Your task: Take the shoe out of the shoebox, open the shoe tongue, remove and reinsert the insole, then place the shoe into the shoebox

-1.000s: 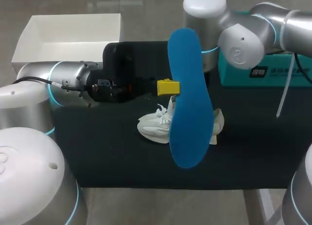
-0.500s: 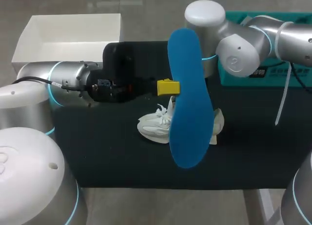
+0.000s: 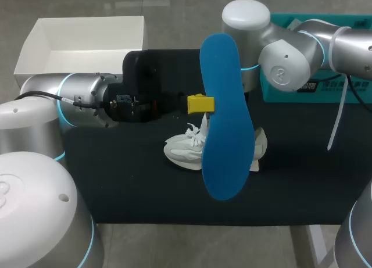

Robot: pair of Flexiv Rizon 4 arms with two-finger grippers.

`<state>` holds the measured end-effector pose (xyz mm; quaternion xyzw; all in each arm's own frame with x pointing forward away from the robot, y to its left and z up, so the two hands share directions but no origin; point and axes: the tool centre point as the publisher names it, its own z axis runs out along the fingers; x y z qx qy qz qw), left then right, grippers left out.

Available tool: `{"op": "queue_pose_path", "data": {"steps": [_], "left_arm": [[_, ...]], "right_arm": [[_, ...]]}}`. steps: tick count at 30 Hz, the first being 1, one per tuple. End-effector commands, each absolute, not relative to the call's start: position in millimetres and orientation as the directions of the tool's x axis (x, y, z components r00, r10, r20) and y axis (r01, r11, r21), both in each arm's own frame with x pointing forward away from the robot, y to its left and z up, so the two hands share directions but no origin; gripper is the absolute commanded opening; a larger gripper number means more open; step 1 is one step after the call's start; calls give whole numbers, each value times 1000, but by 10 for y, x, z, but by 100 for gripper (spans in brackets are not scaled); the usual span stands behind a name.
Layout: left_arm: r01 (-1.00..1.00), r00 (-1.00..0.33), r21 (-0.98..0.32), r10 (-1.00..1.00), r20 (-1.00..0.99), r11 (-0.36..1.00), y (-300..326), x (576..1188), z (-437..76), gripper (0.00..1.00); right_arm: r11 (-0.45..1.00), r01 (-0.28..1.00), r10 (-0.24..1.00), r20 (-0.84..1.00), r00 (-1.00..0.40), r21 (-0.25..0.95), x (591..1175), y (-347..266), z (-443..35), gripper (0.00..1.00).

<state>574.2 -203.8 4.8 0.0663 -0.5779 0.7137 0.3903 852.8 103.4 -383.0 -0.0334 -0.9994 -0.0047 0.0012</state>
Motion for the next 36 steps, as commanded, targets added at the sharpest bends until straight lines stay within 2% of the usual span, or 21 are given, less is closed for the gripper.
{"op": "queue_pose_path", "data": {"steps": [1, 3, 13, 17, 19, 24, 29, 36], "left_arm": [[-634, -686, -773, 482, 545, -29, -2051, 5743, 40, 0], [-634, -686, -773, 482, 545, -29, -2051, 5743, 40, 0], [-634, -686, -773, 482, 545, -29, -2051, 5743, 40, 0], [-634, -686, -773, 482, 545, -29, -2051, 5743, 40, 0], [-634, -686, -773, 482, 545, -29, -2051, 5743, 40, 0], [-634, -686, -773, 482, 545, -29, -2051, 5743, 40, 0], [-634, -686, -773, 482, 545, -29, -2051, 5743, 40, 0], [-634, -686, -773, 482, 545, -29, -2051, 5743, 40, 0]], "right_arm": [[998, 66, 66, 2, -998, 12, 8525, 1024, -3833, 0], [998, 66, 66, 2, -998, 12, 8525, 1024, -3833, 0], [909, 416, 414, 56, -908, 12, 8365, 1078, -3534, 0], [787, 614, 604, 125, -787, 64, 8279, 1007, -3366, 0], [727, 686, 677, 155, -719, 7, 8244, 991, -3343, 0], [448, 893, 867, 226, -445, 42, 8165, 952, -3295, 0], [246, 966, 925, 275, -260, 85, 8261, 1070, -3307, 0], [161, 983, 954, 243, -178, 87, 8401, 1203, -3343, 0]]}}
